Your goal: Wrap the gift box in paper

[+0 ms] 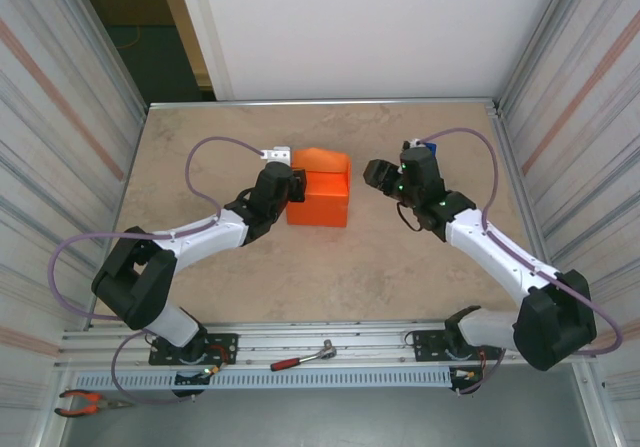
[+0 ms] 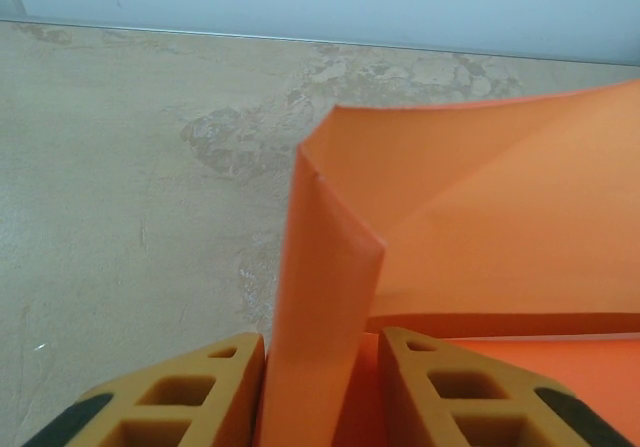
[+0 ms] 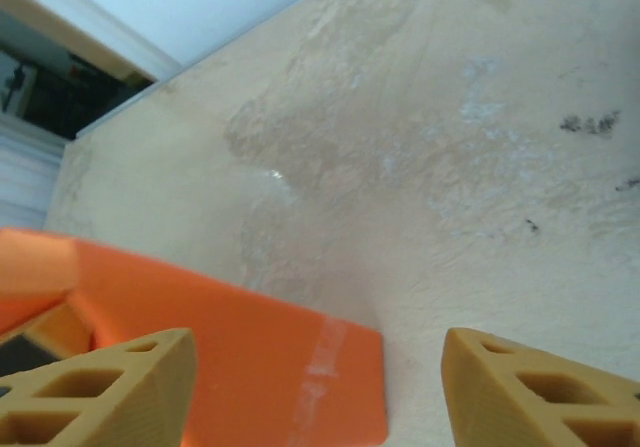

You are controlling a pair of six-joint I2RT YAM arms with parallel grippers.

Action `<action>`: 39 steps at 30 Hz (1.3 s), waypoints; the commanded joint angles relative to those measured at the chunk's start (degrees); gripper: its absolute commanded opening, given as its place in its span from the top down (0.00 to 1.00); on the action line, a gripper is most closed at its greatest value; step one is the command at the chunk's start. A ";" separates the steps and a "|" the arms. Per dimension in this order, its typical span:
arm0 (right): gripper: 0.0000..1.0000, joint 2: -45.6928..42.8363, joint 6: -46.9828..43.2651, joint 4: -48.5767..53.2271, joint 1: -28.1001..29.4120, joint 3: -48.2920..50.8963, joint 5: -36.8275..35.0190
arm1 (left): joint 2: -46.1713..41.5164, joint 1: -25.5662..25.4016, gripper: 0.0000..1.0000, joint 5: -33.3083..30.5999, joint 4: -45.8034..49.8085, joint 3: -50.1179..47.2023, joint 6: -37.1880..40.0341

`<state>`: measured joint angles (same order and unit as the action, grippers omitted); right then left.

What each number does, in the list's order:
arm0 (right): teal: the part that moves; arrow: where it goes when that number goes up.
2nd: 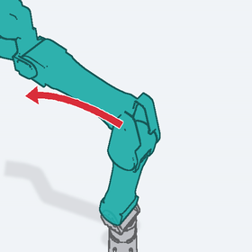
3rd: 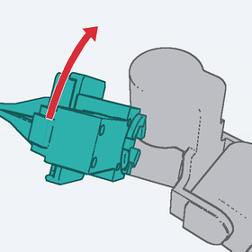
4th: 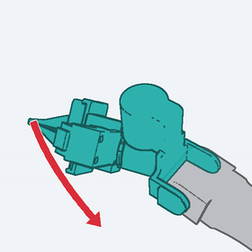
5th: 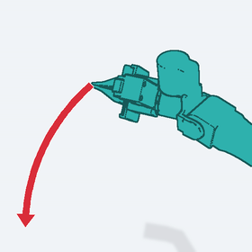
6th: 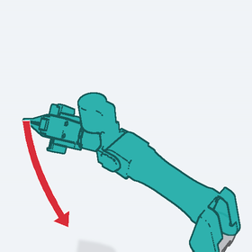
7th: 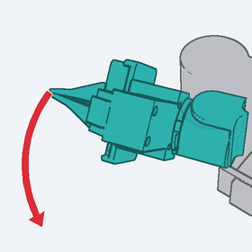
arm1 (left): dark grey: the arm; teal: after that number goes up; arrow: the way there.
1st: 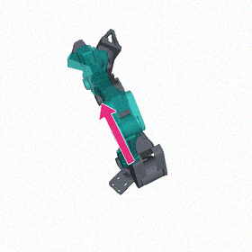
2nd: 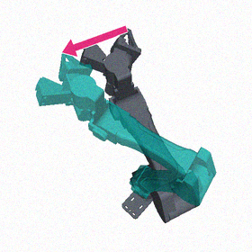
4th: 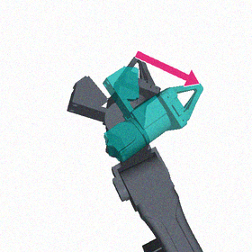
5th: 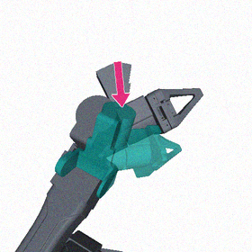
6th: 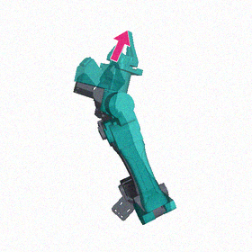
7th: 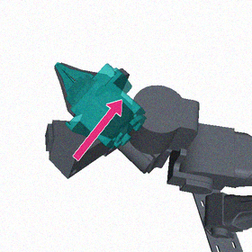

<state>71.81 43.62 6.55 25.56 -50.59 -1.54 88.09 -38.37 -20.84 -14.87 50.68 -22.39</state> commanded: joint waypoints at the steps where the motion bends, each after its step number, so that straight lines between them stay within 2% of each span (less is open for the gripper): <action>1: 0.65 2.36 4.69 -3.92 -2.50 1.69 7.95 | 0.66 -0.54 0.65 -1.04 2.73 0.83 1.38; 2: 0.76 3.39 5.07 -4.90 -2.79 1.39 9.35 | 0.65 -0.59 0.65 -1.04 2.76 0.83 1.39; 4: 0.92 4.97 6.02 -6.55 -2.76 1.13 10.92 | 0.77 -0.65 0.65 -1.04 2.79 0.75 1.39; 6: 1.00 6.40 6.85 -7.96 -2.47 0.68 11.75 | 0.96 -0.79 0.65 -1.07 2.75 0.79 1.39; 13: 1.00 10.53 9.20 -12.16 -0.45 -1.05 12.07 | 1.25 -0.74 0.66 -1.01 2.83 0.80 1.52; 25: 1.00 14.65 8.25 -12.98 3.35 -5.33 12.01 | 1.29 -0.74 0.66 -0.69 2.88 0.92 1.39; 39: 1.00 13.14 7.14 -10.85 0.30 -4.83 10.55 | 1.38 -0.74 0.67 -0.83 3.45 1.14 1.45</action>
<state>86.02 51.90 -5.30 26.63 -54.02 9.93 88.20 -38.63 -21.23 -14.74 50.89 -22.24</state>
